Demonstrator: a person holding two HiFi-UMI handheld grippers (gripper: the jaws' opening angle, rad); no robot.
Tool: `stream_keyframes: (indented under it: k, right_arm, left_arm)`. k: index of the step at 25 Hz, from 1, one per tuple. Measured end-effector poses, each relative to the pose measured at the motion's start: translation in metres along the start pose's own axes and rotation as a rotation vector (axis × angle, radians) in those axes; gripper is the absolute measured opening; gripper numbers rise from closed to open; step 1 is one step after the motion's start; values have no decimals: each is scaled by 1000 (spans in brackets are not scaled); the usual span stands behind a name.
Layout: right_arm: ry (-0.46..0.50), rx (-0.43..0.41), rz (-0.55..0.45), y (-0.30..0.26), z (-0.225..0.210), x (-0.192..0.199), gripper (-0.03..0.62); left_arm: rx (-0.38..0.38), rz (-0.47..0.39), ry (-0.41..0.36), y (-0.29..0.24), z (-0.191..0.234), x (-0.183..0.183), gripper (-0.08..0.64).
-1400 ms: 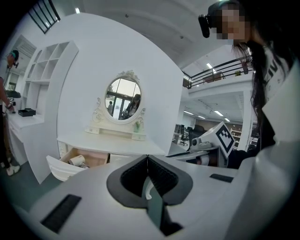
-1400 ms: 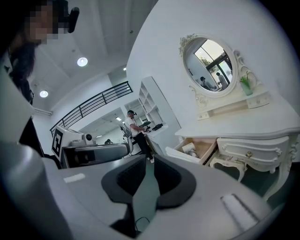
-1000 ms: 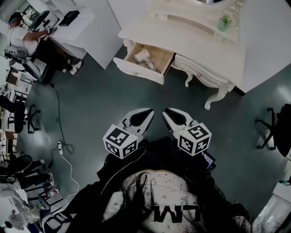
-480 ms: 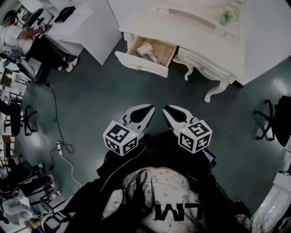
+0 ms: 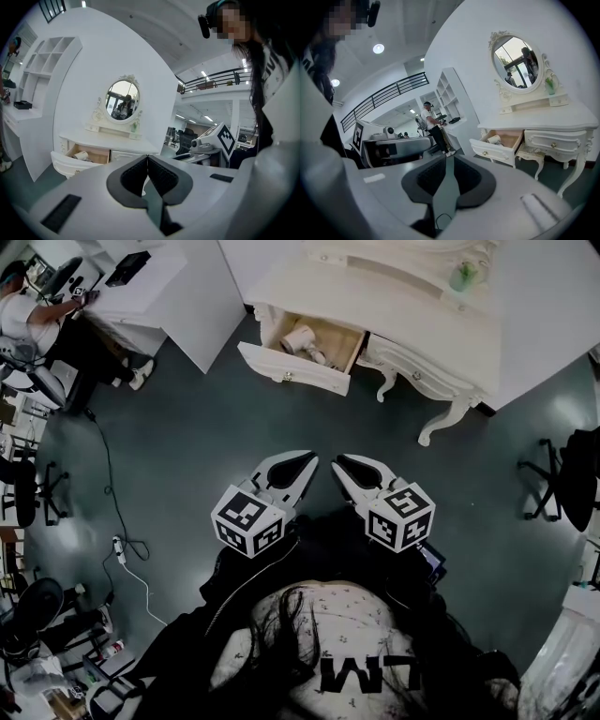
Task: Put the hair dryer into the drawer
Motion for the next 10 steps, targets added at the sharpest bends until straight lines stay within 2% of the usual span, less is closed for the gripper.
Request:
stream_keyframes:
  k: [10]
  right_arm:
    - [26, 1, 13, -9, 7, -6, 63]
  left_arm:
    - [2, -22, 3, 9, 10, -5, 0]
Point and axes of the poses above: the fingertips, and each gripper's own axes: y backward along the fingers, z to its left, x out of its underside, the point moved 7 cm from there along y, backward along the fingers, and after that the axes turned 11 degrees about y, right-handed, at the moved point
